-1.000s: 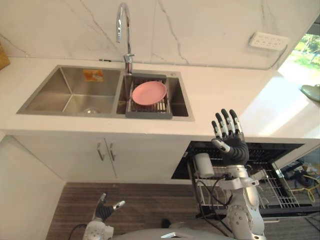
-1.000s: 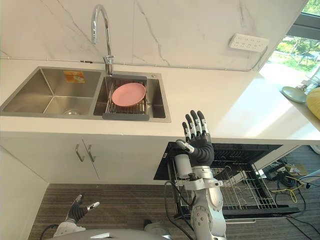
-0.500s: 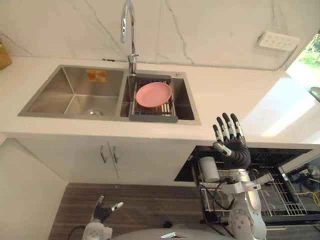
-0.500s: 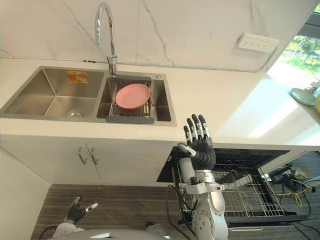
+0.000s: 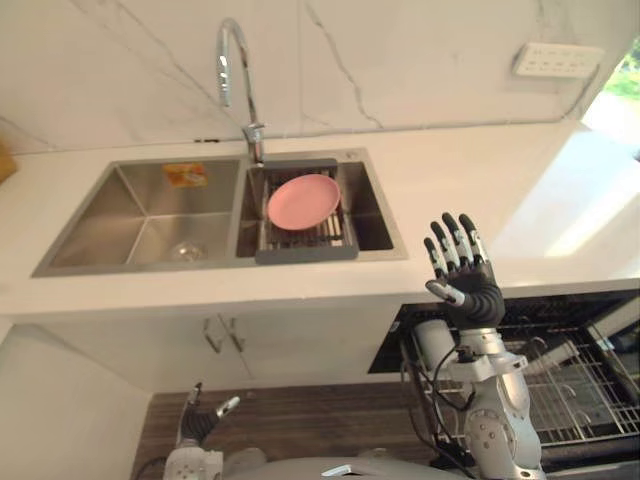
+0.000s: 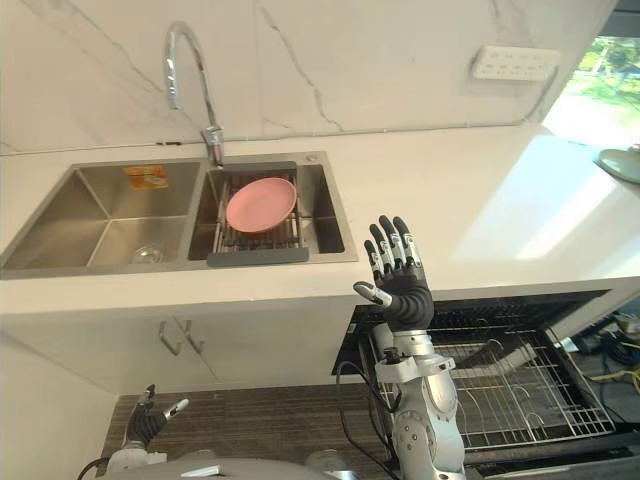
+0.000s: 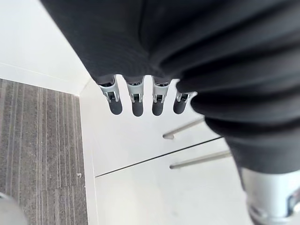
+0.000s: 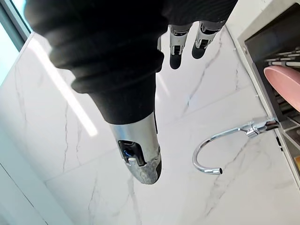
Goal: Walk over to the sink, pick up the cup, carry it to the dishwasher, place the cup inside the dishwasher, then close the dishwasher door
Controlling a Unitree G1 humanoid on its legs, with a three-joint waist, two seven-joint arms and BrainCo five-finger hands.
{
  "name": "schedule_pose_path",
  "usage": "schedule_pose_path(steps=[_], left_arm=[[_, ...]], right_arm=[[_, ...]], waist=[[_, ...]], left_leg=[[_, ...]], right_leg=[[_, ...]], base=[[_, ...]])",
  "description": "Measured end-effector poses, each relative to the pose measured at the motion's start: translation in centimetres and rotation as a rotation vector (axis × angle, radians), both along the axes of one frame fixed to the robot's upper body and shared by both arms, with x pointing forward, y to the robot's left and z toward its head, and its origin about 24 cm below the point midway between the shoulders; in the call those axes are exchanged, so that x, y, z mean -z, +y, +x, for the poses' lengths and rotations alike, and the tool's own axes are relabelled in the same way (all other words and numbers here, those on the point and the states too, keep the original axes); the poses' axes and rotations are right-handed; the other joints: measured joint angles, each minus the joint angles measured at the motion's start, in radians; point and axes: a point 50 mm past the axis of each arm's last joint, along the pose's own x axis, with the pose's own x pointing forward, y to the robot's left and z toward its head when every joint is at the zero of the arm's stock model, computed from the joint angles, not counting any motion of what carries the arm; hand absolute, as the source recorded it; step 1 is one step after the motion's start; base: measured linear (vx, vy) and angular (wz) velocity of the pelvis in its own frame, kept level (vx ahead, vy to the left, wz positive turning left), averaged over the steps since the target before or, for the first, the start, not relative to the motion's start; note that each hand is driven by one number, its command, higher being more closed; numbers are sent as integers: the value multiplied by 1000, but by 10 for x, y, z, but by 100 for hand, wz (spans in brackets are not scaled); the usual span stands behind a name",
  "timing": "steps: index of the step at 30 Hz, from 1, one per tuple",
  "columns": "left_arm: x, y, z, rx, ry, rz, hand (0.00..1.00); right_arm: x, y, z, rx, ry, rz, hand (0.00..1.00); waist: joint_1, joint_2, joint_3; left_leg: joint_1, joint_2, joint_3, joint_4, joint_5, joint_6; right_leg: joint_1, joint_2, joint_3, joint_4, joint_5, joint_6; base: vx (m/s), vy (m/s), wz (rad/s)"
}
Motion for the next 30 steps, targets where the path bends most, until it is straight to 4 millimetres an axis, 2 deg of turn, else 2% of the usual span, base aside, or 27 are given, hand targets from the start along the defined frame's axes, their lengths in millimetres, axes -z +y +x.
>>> schedule_pose_path(steps=[6, 8, 9, 10, 11, 12, 13, 14, 15, 16, 17, 18, 19, 20, 22, 24, 30], left_arm=[[0, -13, 8, 111, -4, 1, 0], [0, -13, 8, 115, -1, 4, 0], [0, -11, 8, 114, 1, 8, 0], [0, -9, 8, 113, 7, 13, 0], [0, -8, 7, 115, 8, 17, 0], [0, -6, 5, 117, 16, 23, 0], [1, -6, 4, 117, 21, 22, 0], [1, -7, 4, 120, 25, 21, 0], [1, -7, 5, 123, 29, 21, 0], [1, -7, 5, 125, 29, 21, 0], [1, -4, 6, 136, 33, 21, 0], [1, -2, 6, 140, 36, 25, 0], [1, -2, 8, 145, 41, 30, 0], [2, -6, 11, 157, 43, 27, 0], [2, -15, 11, 182, 46, 17, 0], [3, -17, 10, 173, 53, 23, 0], [3, -10, 9, 134, 54, 58, 0]], right_arm=[[-2, 0, 1, -1, -15, 0, 0], [-2, 1, 1, -1, -14, 9, 0], [-2, 4, 2, -7, -19, 19, 0], [-3, 7, 4, -22, -23, 23, 0], [-3, 9, 4, -27, -22, 24, 0], [0, 12, 5, -31, -12, 26, 0], [1, 14, 5, -34, -4, 24, 0], [1, 17, 5, -45, -4, 21, 0], [1, 19, 6, -42, -9, 15, 0], [0, 19, 6, -37, -14, 8, 0], [-3, 19, 8, -36, -27, -3, 0], [-4, 19, 9, -38, -32, -8, 0], [-6, 18, 10, -39, -40, -18, 0], [-9, 16, 12, -35, -47, -32, 0], [-18, 12, 18, -32, -75, -61, 0], [-19, 9, 18, -20, -80, -59, 0], [-18, 15, 18, -32, -70, -66, 0]], waist=[[-1, -47, -25], [1, -60, -36], [8, -70, -36], [8, -76, -28], [6, -82, -23], [0, -90, -20], [-3, -74, -14], [-4, -78, -20], [-4, -79, -21], [-4, -78, -21], [-6, -80, -21], [-5, -86, -24], [-9, -88, -23], [-8, -63, -9], [-8, -21, 0], [-10, -14, -2], [7, -36, -2]], left_leg=[[23, -17, 15, -87, 6, 7], [38, -24, 27, -114, 4, 7], [54, -31, 42, -142, 2, 14], [70, -36, 54, -150, -2, 13], [89, -41, 60, -164, -1, 15], [130, -49, 66, -196, 8, 25], [145, -48, 66, -204, 9, 26], [161, -42, 70, -210, 16, 20], [158, -29, 67, -208, 15, 17], [156, -20, 61, -207, 16, 14], [125, 2, 31, -193, 19, 2], [117, 1, 23, -188, 15, -10], [119, 8, 5, -180, 3, -28], [122, 32, -9, -172, 4, -33], [149, 55, -37, -202, 1, -47], [162, 58, -48, -215, 3, -52], [168, 41, -49, -210, 2, -45]], right_leg=[[-56, 1, 34, 33, -12, -12], [-74, 0, 34, 79, -29, 0], [-124, 4, 26, 181, -52, 38], [-202, 6, -12, 341, -59, 104], [-235, -4, -45, 417, -51, 109], [-288, -35, -122, 539, -22, 87], [-303, -48, -162, 576, -11, 63], [-311, -70, -221, 589, -28, 16], [-314, -71, -251, 523, -54, -16], [-315, -67, -262, 465, -57, -27], [-302, -52, -276, 212, 22, -43], [-291, -52, -275, 126, 105, -39], [-272, -46, -280, 98, 159, -14], [-239, -24, -297, 68, 185, -35], [-204, 5, -302, 35, 188, -38], [-183, 11, -304, 13, 188, -38], [-116, 0, -301, -104, 254, -25]], base=[[73, -7, -23], [22, -9, -22], [-25, -28, -36], [-38, -14, -37], [-8, 18, -27], [41, 26, -15], [90, 26, -6], [96, 2, 9], [94, -20, 16], [174, -105, 37], [168, -123, 35], [186, -136, 38], [149, -115, 22], [178, -151, 14], [129, -136, -3], [16, -31, -2], [-68, 29, -1]])
